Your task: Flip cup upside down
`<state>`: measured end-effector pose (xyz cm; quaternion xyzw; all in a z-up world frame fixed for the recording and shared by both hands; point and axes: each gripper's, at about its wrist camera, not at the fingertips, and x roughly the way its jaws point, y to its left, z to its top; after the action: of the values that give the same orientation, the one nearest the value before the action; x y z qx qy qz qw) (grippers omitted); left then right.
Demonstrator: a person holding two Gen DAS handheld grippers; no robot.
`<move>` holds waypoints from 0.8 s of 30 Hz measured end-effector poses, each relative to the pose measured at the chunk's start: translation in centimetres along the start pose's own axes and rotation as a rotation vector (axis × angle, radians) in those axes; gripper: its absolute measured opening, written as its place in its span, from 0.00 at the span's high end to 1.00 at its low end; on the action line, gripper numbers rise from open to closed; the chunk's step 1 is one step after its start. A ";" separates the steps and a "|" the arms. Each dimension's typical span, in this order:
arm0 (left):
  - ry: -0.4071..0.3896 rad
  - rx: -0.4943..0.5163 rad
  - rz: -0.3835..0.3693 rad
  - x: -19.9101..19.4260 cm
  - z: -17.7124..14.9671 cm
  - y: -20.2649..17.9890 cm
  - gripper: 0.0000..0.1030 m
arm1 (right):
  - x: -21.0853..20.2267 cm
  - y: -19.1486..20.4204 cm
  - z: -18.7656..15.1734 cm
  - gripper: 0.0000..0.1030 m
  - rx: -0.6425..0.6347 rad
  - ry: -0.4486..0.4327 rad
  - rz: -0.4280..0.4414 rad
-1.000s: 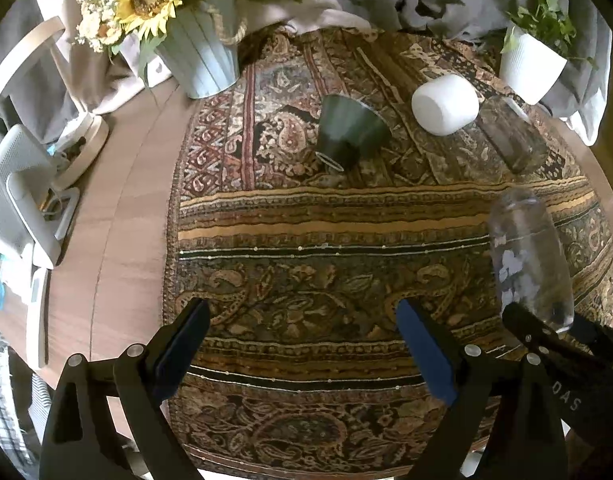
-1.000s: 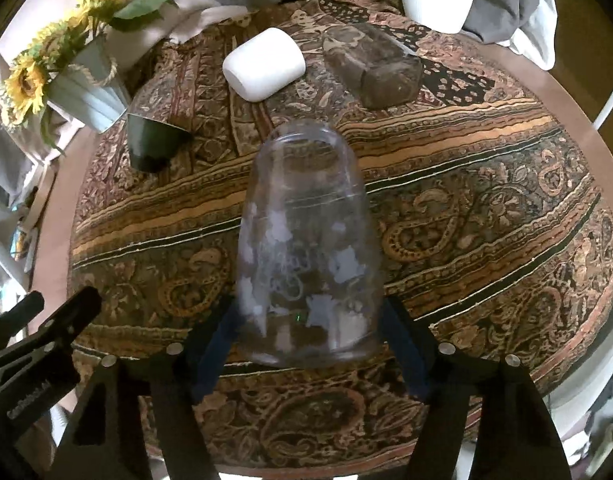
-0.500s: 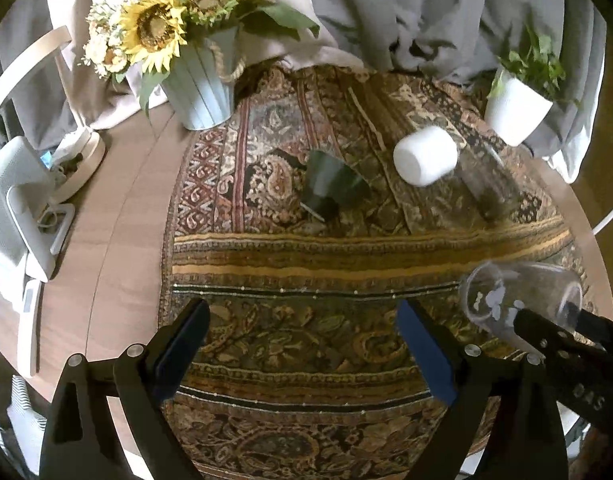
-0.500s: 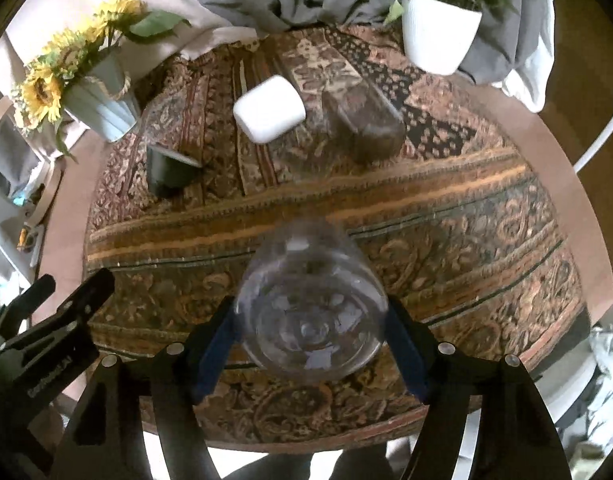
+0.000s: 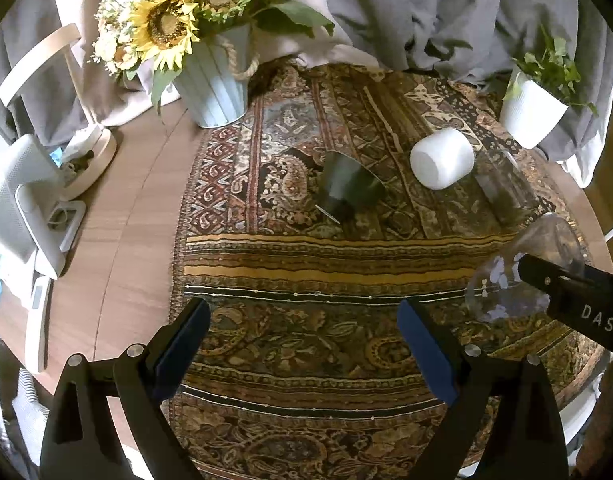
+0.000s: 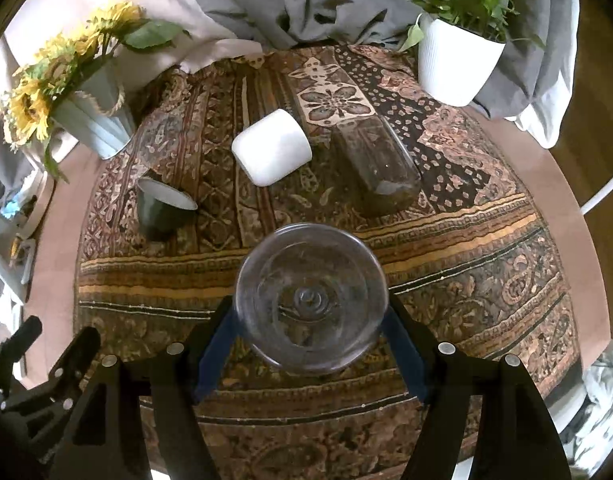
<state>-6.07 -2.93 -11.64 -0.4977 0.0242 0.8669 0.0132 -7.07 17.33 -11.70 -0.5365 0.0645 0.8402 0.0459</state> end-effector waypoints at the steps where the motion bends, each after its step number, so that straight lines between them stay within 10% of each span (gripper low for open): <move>1: -0.003 -0.001 0.004 0.0 0.0 0.0 0.07 | 0.0 0.1 0.0 0.30 -0.001 -0.002 0.001; 24: -0.169 -0.038 0.029 -8.2 0.4 -3.2 0.00 | -10.4 -3.7 -2.3 0.09 0.005 -0.268 0.047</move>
<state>-2.15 0.32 -4.44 -0.4227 0.0135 0.9061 -0.0066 -0.03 20.56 -3.41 -0.4176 0.0725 0.9051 0.0356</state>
